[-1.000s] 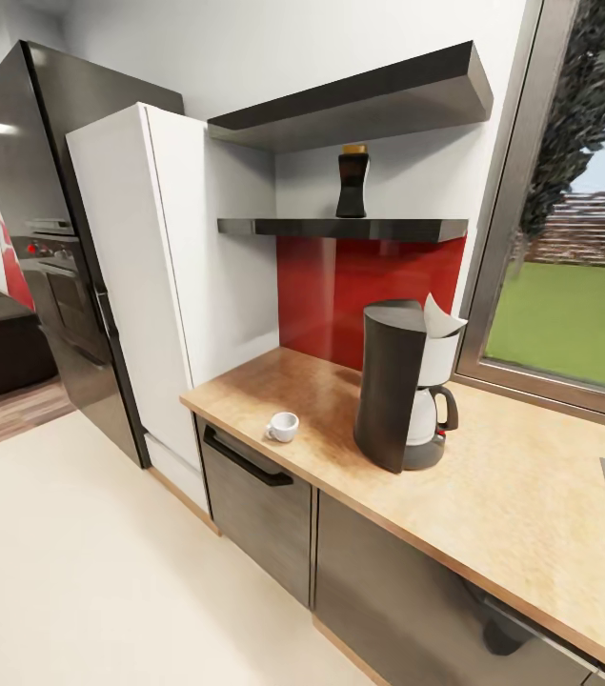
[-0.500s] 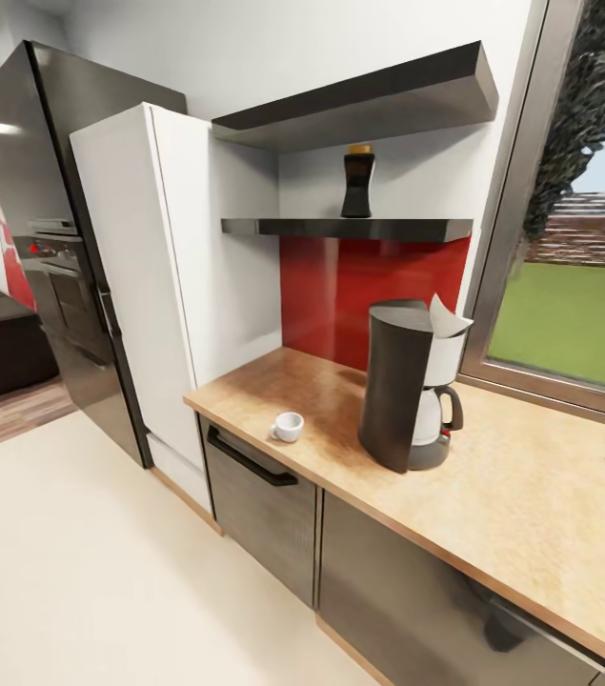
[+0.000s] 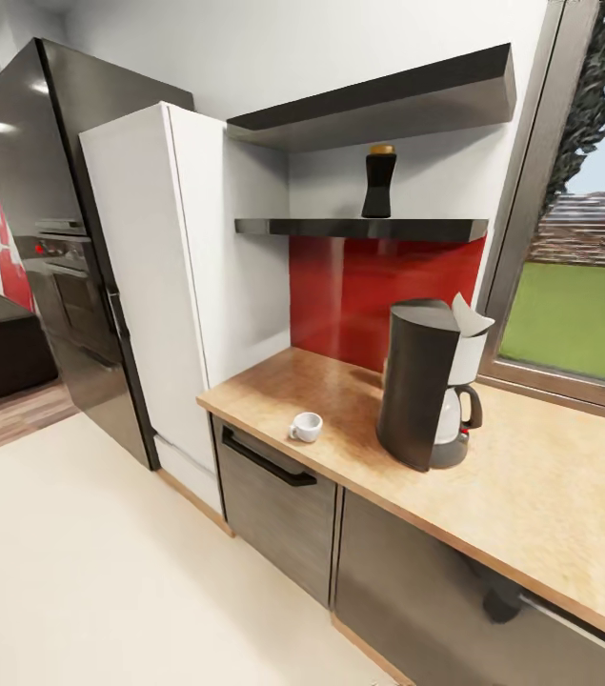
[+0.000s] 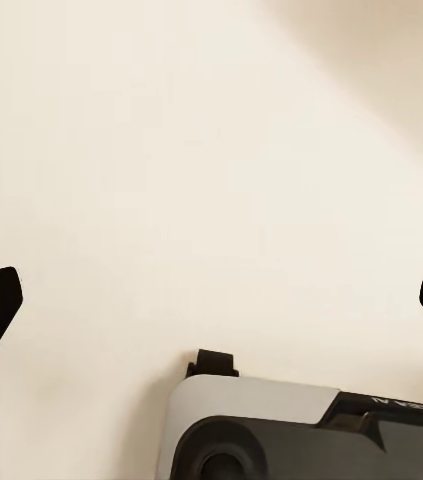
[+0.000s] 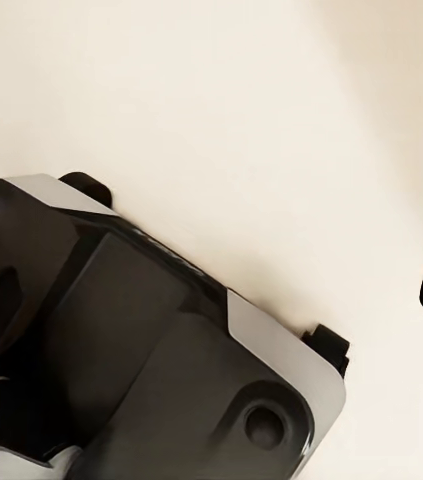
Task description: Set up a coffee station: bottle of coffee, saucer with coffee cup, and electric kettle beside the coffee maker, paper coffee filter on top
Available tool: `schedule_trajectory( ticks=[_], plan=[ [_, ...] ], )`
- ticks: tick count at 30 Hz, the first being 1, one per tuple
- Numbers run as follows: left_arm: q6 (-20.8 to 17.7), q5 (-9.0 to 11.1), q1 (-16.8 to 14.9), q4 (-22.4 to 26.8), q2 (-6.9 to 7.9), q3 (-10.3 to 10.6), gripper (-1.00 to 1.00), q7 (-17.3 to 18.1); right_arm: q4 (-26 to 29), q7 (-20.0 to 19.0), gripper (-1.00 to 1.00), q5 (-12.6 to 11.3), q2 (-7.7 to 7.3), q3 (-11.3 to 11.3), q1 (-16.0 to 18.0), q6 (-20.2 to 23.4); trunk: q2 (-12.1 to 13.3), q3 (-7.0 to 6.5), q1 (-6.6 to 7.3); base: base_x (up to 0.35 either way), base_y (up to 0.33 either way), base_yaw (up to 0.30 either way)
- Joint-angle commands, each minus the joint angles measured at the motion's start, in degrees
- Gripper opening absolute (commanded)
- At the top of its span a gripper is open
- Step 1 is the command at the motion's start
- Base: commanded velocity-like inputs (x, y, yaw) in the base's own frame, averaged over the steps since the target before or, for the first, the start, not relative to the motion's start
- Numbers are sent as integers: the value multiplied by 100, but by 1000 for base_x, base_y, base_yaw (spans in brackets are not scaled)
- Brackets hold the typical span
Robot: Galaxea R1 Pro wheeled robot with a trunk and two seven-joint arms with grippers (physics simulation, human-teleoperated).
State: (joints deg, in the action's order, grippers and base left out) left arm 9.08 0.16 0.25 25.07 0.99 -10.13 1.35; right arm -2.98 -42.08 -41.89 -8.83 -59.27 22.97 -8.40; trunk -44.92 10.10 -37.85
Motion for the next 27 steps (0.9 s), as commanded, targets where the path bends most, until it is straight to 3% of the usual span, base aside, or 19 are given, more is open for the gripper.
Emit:
schedule_trajectory(
  ticks=[1,27],
  plan=[
    [7,1,1,7,-2,-16,100,14,-19,-27,100,-33,4,-49,6,-41,-6,7,-1,0,58,-198],
    [6,1,1,7,-2,-18,100,14,-19,-28,100,-46,-4,-32,6,-39,-6,7,-1,0,5,-278]
  ],
)
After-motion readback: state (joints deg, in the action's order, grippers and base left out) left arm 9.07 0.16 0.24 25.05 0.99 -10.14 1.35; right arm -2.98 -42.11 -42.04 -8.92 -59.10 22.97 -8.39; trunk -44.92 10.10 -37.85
